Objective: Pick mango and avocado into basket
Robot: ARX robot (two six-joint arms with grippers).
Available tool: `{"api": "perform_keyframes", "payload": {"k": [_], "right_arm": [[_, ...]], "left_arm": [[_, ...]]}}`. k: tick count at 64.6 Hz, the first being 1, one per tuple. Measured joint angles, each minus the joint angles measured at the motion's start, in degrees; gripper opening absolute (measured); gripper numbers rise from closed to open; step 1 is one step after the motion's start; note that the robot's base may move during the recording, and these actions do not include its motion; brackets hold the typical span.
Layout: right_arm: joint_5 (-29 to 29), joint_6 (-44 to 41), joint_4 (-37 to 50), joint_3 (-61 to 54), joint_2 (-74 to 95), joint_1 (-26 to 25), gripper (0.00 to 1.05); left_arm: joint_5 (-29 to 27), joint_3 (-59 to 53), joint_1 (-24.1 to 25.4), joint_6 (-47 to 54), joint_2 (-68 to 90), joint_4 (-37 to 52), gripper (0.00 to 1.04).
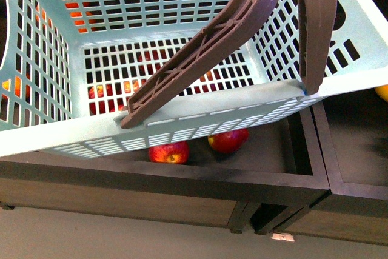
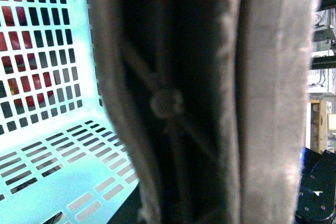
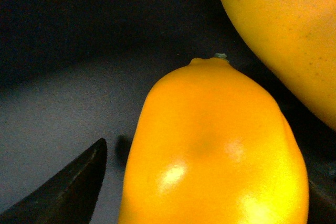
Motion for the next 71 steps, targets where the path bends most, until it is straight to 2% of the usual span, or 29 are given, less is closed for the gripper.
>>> {"api": "perform_keyframes", "payload": {"k": [3,7,23,33,46,55,71], "right_arm": [[-0.02,0.00,-0.09,0.31,0.13,-0.04,0.67],[-0.07,0.04,-0.15,0.42,0.15,-0.04,0.62],[-2.56,2.36,1.09,-0.22,-0.39,-0.24,0.60],[-5.70,3.96,5.05,-5.31,-4.31,-0.33,0.60],[-12.37,7.04,12.39,-16.74,-16.22,-0.42,0.60],[-18.10,9.27,18.47,-29.09,-30.71,-0.28,0.60],[-23.87,11.69,21.03,-47.17,-52.96,1.73,0.60]], "left_arm": [[-0.02,0.00,0.00,0.00,0.00,0.00,0.14],[-0.09,0.00,0.00,0.00,0.00,0.00,0.14],[-0.02,0.00,0.00,-0.02,0.00,0.00,0.14],[-0.07,0.00,0.00,0.00,0.00,0.00,0.14],[-0.02,0.00,0.00,0.00,0.00,0.00,0.14],[-0.04,0.00,0.00,0.00,0.00,0.00,0.14],[-0.04,0.00,0.00,0.00,0.00,0.00,0.14]]}}
